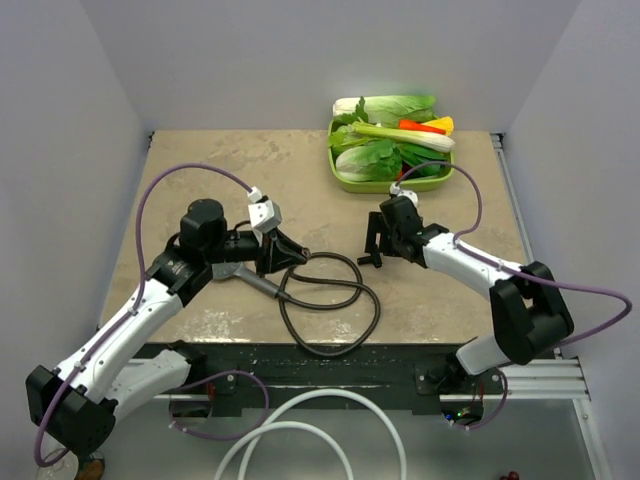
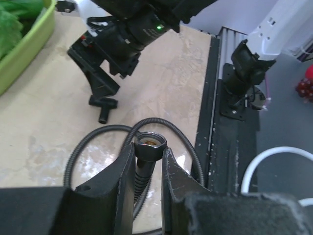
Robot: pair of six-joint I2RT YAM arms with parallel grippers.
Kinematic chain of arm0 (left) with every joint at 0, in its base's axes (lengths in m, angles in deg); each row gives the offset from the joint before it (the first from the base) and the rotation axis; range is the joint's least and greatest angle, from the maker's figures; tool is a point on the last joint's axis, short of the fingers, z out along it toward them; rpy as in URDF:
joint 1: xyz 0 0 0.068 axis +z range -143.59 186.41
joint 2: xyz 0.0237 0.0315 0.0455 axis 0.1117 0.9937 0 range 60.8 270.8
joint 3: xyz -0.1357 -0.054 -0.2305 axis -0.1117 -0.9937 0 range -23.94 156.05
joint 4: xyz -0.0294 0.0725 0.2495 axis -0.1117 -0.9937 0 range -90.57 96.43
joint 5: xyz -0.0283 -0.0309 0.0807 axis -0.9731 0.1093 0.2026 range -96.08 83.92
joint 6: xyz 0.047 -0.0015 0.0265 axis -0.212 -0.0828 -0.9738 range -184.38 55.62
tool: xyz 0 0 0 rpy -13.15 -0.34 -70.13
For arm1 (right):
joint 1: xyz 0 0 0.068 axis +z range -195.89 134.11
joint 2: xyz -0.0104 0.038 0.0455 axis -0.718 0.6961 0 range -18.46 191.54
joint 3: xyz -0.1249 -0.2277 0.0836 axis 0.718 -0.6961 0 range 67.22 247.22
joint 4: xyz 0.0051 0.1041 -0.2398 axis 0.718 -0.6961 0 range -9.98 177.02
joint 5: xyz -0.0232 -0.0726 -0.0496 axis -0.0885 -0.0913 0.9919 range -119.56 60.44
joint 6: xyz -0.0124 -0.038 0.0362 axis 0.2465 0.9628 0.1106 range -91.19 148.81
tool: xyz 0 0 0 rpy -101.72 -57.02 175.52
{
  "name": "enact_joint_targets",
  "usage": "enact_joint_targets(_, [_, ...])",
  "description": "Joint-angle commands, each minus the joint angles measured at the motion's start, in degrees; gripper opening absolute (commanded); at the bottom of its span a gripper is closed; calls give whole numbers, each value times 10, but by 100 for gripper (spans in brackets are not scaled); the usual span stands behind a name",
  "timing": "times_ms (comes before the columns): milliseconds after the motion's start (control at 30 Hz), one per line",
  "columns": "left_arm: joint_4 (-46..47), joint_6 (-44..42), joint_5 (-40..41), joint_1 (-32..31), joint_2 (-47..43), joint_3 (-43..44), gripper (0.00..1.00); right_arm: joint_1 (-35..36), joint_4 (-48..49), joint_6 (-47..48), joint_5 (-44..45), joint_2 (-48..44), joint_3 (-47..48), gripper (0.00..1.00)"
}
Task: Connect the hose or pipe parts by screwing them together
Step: Pick up the pipeline from the center of the board.
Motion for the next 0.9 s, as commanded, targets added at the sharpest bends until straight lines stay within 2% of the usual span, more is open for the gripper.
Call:
enact_joint_targets(0, [88,77,-57,1,-41,-23,0,1,34,14,32,10,14,84])
enact_joint_targets(200, [152,150,-73,2,-80,-66,0,1,54,16,29,57,26,83])
enact_joint_targets(500, [138,167,-78,1,-110,-78,0,1,75,20,1,103,39,74])
enact_joint_targets(700, [177,192,-78,1,-129,-103,0,1,72,29,-11,139,55,61])
enact_joint_targets(733, [178,191,-79,1,-130,-105,0,0,71,32,-13,143,56,54])
enact_joint_targets(867, [182,185,-80,1,-140,-115,0,0,51,38,-9,158,68,48])
